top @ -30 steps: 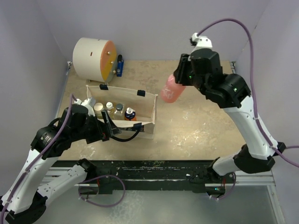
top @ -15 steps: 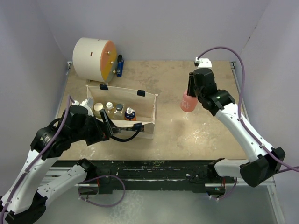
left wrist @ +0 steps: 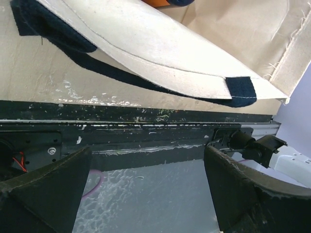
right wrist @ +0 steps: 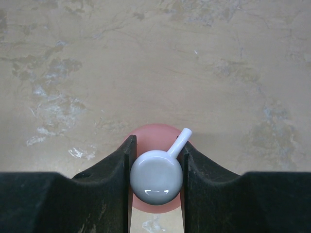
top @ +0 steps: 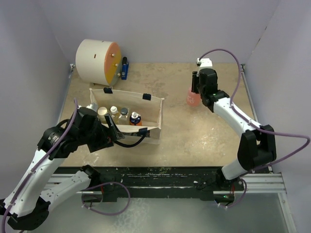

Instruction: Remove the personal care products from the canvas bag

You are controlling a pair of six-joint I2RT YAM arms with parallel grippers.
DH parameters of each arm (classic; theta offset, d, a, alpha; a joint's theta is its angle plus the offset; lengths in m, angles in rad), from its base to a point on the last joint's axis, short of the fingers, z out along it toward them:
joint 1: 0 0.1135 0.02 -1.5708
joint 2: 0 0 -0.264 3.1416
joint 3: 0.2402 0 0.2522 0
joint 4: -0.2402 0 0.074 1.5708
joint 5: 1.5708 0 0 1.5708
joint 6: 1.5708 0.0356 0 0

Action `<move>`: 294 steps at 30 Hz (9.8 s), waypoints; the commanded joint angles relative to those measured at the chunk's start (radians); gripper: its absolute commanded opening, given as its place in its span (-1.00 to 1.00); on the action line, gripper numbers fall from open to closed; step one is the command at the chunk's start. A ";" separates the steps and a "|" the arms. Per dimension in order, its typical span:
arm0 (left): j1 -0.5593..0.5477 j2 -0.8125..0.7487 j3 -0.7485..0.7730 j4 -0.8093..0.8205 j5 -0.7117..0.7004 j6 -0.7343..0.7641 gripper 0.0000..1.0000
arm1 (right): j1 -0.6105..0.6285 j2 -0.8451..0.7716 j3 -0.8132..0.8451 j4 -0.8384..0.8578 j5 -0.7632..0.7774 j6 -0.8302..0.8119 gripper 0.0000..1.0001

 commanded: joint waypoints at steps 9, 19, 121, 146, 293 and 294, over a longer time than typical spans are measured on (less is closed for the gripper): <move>0.004 0.112 0.031 0.065 -0.049 -0.021 0.99 | -0.011 0.082 -0.001 0.310 -0.084 -0.088 -1.00; 0.023 0.210 0.054 0.142 -0.053 -0.007 0.99 | -0.011 0.105 -0.030 0.235 -0.089 -0.055 -0.36; 0.025 0.102 -0.101 0.121 -0.027 -0.068 -0.83 | 0.690 0.251 0.122 0.012 -0.111 -0.046 -0.33; 0.025 0.008 -0.092 0.147 0.027 -0.065 0.75 | 0.691 0.100 0.603 -0.470 0.047 0.263 -1.00; 0.024 -0.120 -0.289 0.214 -0.017 -0.323 -1.00 | 0.720 0.550 0.777 -0.590 0.076 0.676 0.50; 0.024 -0.114 -0.288 0.213 -0.014 -0.315 -1.00 | 0.720 0.563 0.791 -0.600 0.082 0.670 0.46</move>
